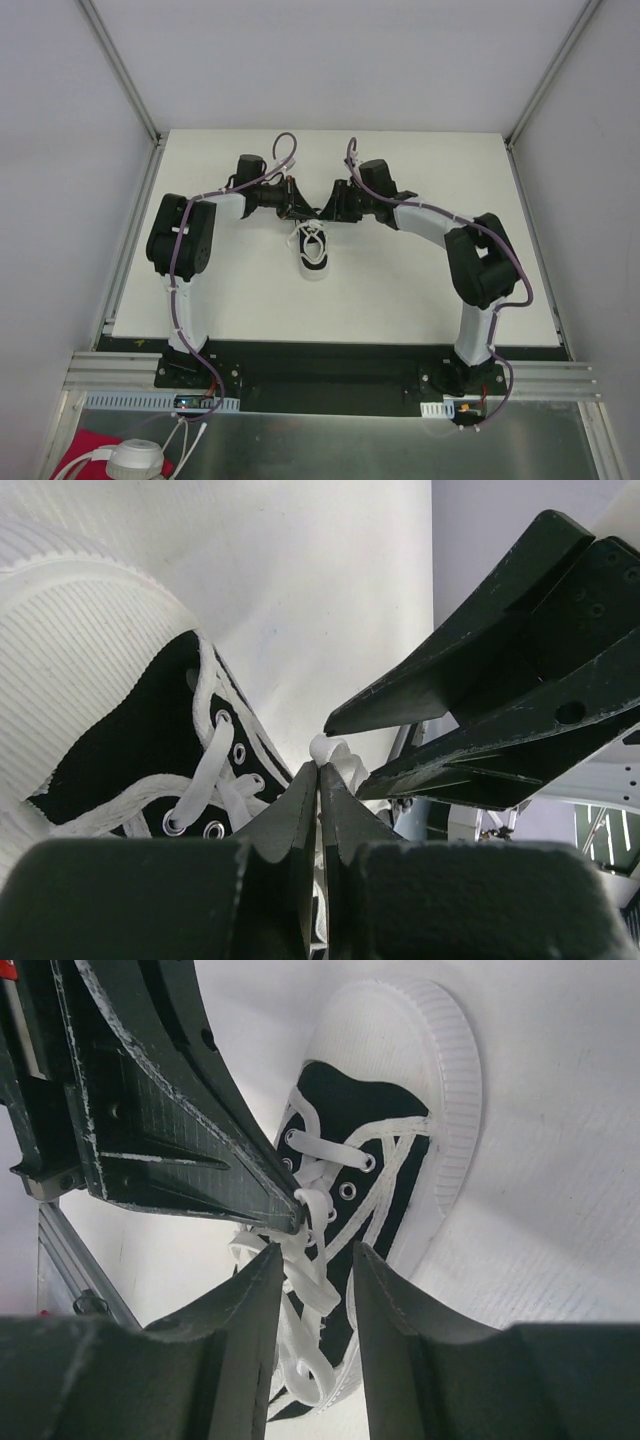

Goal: Tie the shoes
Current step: Tie the shoelace on the shoe.

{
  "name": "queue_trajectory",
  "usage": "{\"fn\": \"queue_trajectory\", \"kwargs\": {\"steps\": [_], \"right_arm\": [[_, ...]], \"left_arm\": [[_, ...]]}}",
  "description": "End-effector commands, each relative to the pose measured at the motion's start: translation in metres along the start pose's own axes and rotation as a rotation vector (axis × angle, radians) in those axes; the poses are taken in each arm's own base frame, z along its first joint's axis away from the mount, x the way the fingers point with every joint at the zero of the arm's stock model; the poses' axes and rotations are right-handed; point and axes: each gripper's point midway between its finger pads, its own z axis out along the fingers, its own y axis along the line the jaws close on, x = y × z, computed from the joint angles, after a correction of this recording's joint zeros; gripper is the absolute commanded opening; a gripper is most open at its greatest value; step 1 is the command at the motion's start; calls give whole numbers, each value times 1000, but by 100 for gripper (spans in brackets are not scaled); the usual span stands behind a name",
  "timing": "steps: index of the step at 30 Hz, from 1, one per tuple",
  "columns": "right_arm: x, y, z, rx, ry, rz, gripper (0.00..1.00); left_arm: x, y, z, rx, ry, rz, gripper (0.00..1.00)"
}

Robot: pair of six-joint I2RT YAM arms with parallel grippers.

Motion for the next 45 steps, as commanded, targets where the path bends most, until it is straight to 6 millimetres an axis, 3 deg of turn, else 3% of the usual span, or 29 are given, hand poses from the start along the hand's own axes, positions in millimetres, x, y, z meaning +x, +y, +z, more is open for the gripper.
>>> {"fn": "queue_trajectory", "kwargs": {"steps": [1, 24, 38, 40, 41, 45], "right_arm": [[-22, 23, -2, -72, -26, -8, 36], [-25, 20, 10, -78, -22, 26, 28], [-22, 18, 18, -97, -20, 56, 1], [-22, 17, 18, -98, -24, 62, 1], [-23, 18, 18, -102, -28, 64, 1], [-22, 20, 18, -114, -30, 67, 1]], "left_arm": [[0, -23, -1, 47, 18, 83, 0], [2, -25, -1, 50, 21, 88, 0], [2, -25, -2, 43, 19, 87, 0], [2, -22, -2, 25, 16, 80, 6], [1, -22, -3, 18, 9, 86, 20], [-1, -21, -7, -17, -11, 100, 40]]}}
